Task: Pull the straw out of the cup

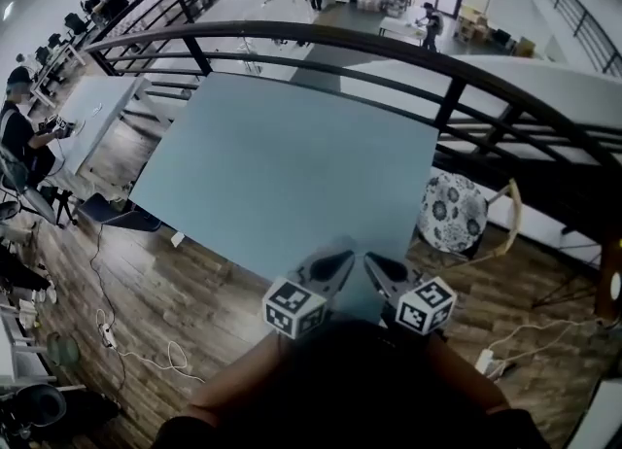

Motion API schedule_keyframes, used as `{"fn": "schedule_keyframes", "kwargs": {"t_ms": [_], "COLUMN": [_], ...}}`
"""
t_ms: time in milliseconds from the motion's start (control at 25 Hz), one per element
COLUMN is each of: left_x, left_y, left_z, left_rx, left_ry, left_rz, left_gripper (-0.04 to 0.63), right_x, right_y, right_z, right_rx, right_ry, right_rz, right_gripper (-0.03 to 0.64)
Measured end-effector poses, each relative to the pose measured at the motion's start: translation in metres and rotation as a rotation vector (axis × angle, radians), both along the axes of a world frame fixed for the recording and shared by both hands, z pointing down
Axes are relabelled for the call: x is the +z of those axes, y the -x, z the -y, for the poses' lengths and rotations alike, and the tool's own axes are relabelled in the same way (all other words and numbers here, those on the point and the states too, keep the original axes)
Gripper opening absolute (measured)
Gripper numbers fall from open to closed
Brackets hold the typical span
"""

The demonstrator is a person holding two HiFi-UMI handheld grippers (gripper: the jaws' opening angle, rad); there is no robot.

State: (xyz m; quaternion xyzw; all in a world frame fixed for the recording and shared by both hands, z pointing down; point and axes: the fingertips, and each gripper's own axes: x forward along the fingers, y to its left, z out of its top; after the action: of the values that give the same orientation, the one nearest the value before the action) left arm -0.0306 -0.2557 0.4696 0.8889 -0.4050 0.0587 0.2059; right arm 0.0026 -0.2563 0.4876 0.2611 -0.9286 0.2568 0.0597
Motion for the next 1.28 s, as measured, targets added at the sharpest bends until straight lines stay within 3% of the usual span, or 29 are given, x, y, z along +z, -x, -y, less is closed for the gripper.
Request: {"fn": "schedule_keyframes", "kwargs": {"t_ms": [600, 840, 1280], "left_x": [0.033, 0.057, 0.069], "left_y": [0.036, 0.032, 0.037], "left_z": [0.016, 0.018, 0.03], "left_rx": [0.236, 0.304, 0.352], "left_ry": [0.062, 0.108, 0.134], "left_rz": [-0.027, -0.023, -0.039], "left_gripper": [0.011, 0.011, 0.011], "right_x": [0.044, 0.088, 0.146], "right_y": [0.027, 0.022, 0.016], "right_z": [0.0, -0.01, 0.001], "right_rx": [0.268, 0.343, 0.442], "right_ry": [0.118, 0.259, 0.409], "right_rz": [-0.007, -0.016, 0.01], "right_gripper": [0.025, 0.072, 0.104]}}
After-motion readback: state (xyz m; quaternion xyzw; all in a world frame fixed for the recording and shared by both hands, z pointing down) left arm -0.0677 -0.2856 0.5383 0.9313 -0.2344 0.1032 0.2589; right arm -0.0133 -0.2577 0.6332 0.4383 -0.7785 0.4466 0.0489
